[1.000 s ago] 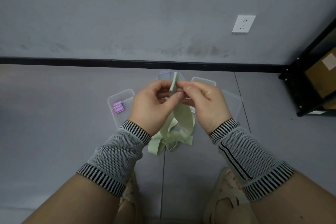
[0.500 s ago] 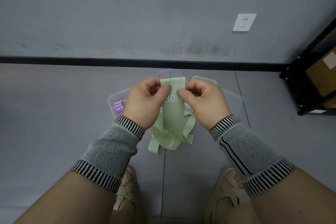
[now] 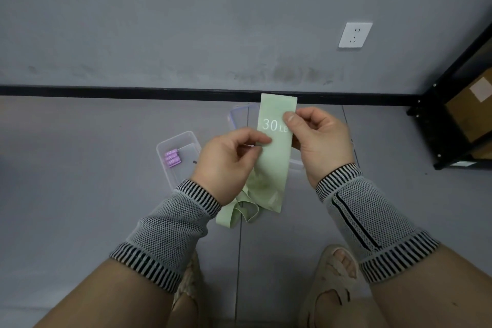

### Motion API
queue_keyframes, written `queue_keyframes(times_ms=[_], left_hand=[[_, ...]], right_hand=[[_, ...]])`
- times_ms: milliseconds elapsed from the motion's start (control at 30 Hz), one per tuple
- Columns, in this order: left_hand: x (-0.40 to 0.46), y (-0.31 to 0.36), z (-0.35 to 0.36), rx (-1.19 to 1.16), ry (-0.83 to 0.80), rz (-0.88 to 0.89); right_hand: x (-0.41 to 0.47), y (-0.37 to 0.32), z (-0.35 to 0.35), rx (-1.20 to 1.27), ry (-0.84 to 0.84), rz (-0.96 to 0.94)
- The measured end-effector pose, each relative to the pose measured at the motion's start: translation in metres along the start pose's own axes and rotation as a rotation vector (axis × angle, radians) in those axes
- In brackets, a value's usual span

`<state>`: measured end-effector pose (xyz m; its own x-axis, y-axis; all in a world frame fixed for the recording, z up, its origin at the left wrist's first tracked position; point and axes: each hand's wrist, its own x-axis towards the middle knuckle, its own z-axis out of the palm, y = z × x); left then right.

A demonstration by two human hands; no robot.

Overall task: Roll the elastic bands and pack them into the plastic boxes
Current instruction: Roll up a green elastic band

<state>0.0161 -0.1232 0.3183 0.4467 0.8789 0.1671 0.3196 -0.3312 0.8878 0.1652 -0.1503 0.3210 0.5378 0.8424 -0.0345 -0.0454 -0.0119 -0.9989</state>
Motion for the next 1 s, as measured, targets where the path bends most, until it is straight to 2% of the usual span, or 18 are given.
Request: queue_keyframes(times_ms=[100, 200, 300, 433, 600, 767, 833, 933, 1000], left_hand=[[0.001, 0.001, 0.0, -0.018, 0.076, -0.032], [0.003, -0.001, -0.001, -0.027, 0.148, -0.058], [0.003, 0.0, -0.001, -0.008, 0.166, -0.053], [0.003, 0.0, -0.002, -0.039, 0.138, -0.071], [0.003, 0.002, -0.003, -0.198, 0.06, -0.096], [0.003, 0.003, -0.003, -0.197, 0.054, -0.108], [0.004, 0.003, -0.004, -0.217, 0.106, -0.128], [0.007, 0.003, -0.007, -0.268, 0.196, -0.157], [0.009, 0.002, -0.009, -0.285, 0.246, -0.162]], right_hand=[[-0.002, 0.0, 0.0, -0.033, -0.068, -0.019], [-0.009, 0.0, 0.004, -0.168, -0.189, -0.114], [-0.011, 0.0, 0.007, -0.216, -0.19, -0.154], [-0.008, -0.001, 0.005, -0.114, -0.152, -0.092], [-0.006, -0.001, 0.006, 0.037, -0.136, -0.018], [-0.005, -0.001, 0.007, 0.09, -0.147, -0.006], [-0.007, -0.001, 0.006, 0.051, -0.223, -0.005], [-0.011, 0.002, 0.007, -0.143, -0.348, -0.036], [-0.012, 0.005, 0.009, -0.203, -0.365, -0.053]])
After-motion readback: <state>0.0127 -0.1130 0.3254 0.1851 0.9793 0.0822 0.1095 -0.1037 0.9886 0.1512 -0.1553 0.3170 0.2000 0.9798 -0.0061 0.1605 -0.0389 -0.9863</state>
